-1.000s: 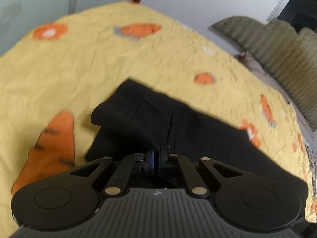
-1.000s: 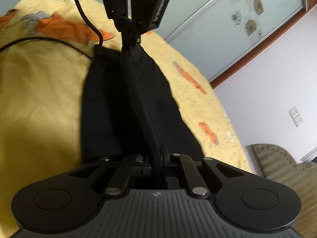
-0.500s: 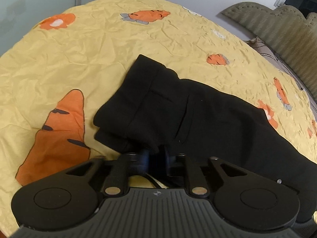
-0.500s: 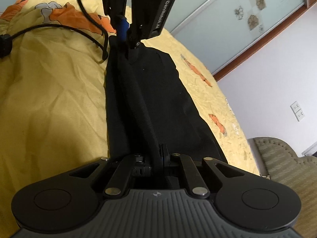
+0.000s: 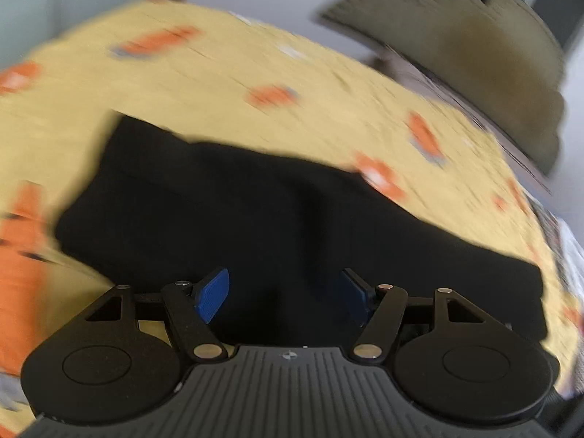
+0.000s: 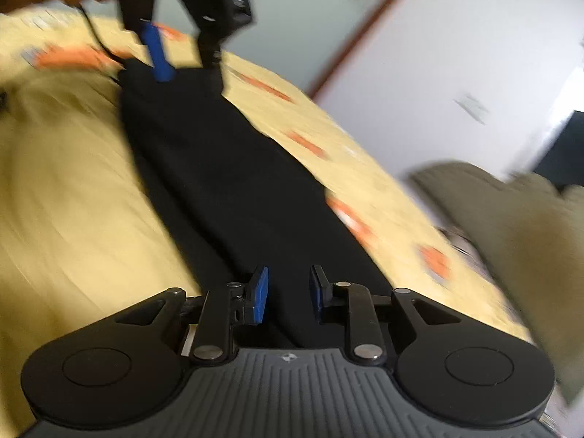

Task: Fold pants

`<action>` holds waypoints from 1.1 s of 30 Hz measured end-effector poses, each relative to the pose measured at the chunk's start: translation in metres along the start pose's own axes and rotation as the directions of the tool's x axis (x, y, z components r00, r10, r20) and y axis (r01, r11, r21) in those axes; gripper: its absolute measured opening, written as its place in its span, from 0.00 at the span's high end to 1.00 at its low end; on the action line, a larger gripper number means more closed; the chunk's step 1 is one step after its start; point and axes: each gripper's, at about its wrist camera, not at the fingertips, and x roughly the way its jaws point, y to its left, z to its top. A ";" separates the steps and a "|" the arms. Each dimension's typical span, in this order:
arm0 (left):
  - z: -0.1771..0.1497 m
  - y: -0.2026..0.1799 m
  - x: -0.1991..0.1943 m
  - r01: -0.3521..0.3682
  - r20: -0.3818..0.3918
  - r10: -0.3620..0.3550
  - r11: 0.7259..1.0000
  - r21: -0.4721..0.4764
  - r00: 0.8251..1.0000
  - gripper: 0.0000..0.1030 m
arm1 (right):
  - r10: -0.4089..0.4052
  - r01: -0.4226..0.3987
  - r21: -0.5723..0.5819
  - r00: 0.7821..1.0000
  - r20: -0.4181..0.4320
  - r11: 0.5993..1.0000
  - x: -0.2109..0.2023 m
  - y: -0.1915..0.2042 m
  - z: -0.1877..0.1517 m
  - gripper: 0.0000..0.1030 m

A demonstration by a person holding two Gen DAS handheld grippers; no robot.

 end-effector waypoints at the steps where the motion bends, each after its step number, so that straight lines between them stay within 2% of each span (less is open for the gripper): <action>1: -0.003 -0.008 0.009 0.040 -0.040 -0.040 0.999 -0.003 0.998 0.33 | -0.022 0.022 -0.011 0.999 -0.035 1.000 0.001 -0.003 -0.007 0.77; 4: -0.013 -0.018 0.027 0.158 -0.146 -0.165 0.986 -0.053 0.976 0.33 | -0.057 0.052 -0.064 0.994 -0.091 0.997 0.003 -0.005 -0.021 0.76; 6: -0.016 -0.019 0.032 0.196 -0.173 -0.211 0.976 -0.099 0.962 0.33 | -0.071 0.060 -0.106 0.992 -0.102 0.993 0.004 -0.003 -0.026 0.70; 8: -0.018 -0.018 0.035 0.194 -0.179 -0.217 0.971 -0.139 0.960 0.32 | -0.102 0.087 -0.146 0.990 -0.097 0.986 0.006 0.001 -0.028 0.48; 9: -0.018 -0.015 0.036 0.199 -0.181 -0.230 0.964 -0.175 0.956 0.31 | -0.128 0.113 -0.172 0.988 -0.081 0.979 0.005 0.004 -0.029 0.44; 11: -0.019 -0.012 0.038 0.216 -0.202 -0.267 0.946 -0.243 0.942 0.29 | -0.130 0.114 -0.194 0.989 -0.073 0.974 0.001 0.005 -0.030 0.42; 14: -0.025 -0.001 0.044 0.235 -0.243 -0.333 0.904 -0.357 0.911 0.29 | -0.131 0.116 -0.188 0.989 -0.066 0.975 0.004 0.004 -0.029 0.42; 16: -0.026 0.002 0.049 0.212 -0.256 -0.329 0.893 -0.397 0.909 0.28 | -0.159 0.145 -0.201 0.986 -0.051 0.969 0.010 0.005 -0.032 0.42; 18: -0.027 0.005 0.051 0.195 -0.260 -0.325 0.884 -0.424 0.909 0.28 | -0.180 0.168 -0.211 0.983 -0.043 0.963 0.017 0.009 -0.033 0.44; 19: -0.028 0.004 0.053 0.189 -0.261 -0.325 0.880 -0.435 0.909 0.28 | -0.174 0.163 -0.200 0.984 -0.039 0.966 0.021 0.008 -0.033 0.52; 20: -0.028 0.004 0.054 0.183 -0.260 -0.321 0.878 -0.443 0.911 0.28 | -0.155 0.145 -0.179 0.987 -0.042 0.973 0.024 0.006 -0.031 0.67; 22: -0.028 0.005 0.056 0.163 -0.253 -0.305 0.872 -0.461 0.918 0.28 | -0.126 0.118 -0.143 0.991 -0.046 0.983 0.027 0.003 -0.029 0.80; 25: -0.029 0.009 0.057 0.134 -0.240 -0.284 0.858 -0.497 0.928 0.29 | -0.129 0.122 -0.145 0.991 -0.038 0.982 0.024 0.005 -0.029 0.87; 27: -0.030 0.012 0.056 0.126 -0.226 -0.279 0.844 -0.522 0.933 0.31 | -0.105 0.101 -0.088 0.994 -0.032 0.991 0.018 -0.001 -0.029 0.87; 29: -0.033 0.017 0.052 0.117 -0.209 -0.270 0.831 -0.544 0.940 0.41 | -0.071 0.071 -0.010 0.997 -0.033 0.997 0.011 -0.012 -0.029 0.88; 30: -0.033 0.019 0.050 0.116 -0.200 -0.268 0.823 -0.556 0.942 0.51 | -0.062 0.062 0.013 0.998 -0.031 0.998 0.007 -0.016 -0.029 0.88; 32: -0.034 0.024 0.046 0.137 -0.169 -0.282 0.804 -0.578 0.944 0.62 | -0.049 0.050 0.029 0.998 -0.030 0.998 0.000 -0.018 -0.029 0.91; 33: -0.034 0.026 0.044 0.145 -0.155 -0.285 0.798 -0.585 0.946 0.72 | -0.043 0.043 0.029 0.999 -0.030 0.999 -0.002 -0.019 -0.029 0.91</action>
